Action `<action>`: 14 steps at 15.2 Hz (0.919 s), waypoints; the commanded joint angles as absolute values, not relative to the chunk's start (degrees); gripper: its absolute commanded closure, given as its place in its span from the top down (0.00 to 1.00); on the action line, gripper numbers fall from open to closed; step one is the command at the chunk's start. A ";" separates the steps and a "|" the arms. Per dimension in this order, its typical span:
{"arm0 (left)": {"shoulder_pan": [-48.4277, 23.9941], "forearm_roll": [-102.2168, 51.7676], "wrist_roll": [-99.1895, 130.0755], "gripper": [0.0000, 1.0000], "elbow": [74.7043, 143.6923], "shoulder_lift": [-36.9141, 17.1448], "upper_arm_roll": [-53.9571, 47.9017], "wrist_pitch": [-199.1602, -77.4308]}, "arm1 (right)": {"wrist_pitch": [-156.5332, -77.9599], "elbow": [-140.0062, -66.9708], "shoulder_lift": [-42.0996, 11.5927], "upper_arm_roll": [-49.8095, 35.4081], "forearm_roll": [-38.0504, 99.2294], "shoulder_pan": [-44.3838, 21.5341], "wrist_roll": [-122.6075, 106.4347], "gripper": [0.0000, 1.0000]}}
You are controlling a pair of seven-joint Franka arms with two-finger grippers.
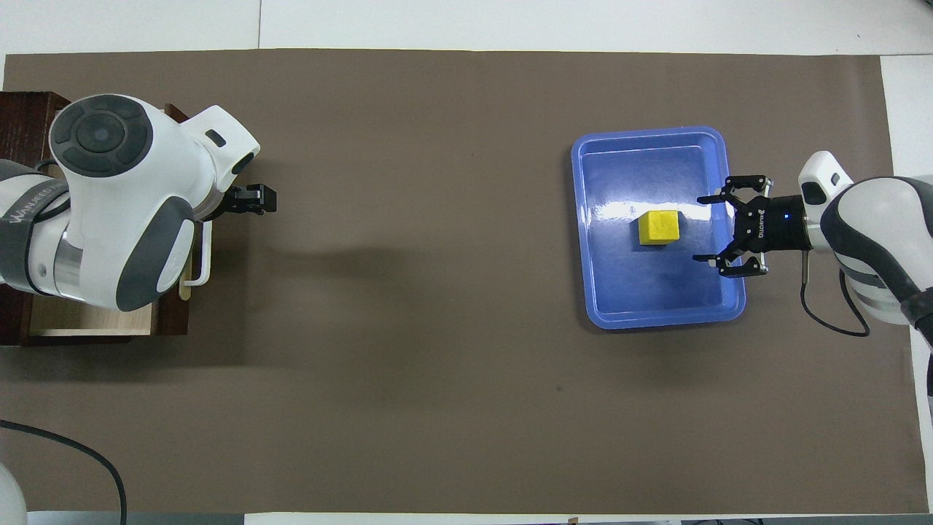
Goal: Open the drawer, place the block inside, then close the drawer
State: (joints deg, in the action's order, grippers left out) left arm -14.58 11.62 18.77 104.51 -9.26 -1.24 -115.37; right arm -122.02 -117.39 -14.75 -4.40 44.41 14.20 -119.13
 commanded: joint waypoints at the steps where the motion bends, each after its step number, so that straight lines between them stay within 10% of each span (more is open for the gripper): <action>1: -15.55 8.71 24.49 1.00 98.97 -10.28 -0.88 -110.05 | -120.50 -117.51 -15.82 -5.10 46.49 15.73 -123.04 1.00; 14: -21.80 -7.38 82.92 1.00 91.49 -6.33 -1.49 -102.04 | -116.45 -117.51 -18.63 -5.10 48.60 16.79 -131.30 1.00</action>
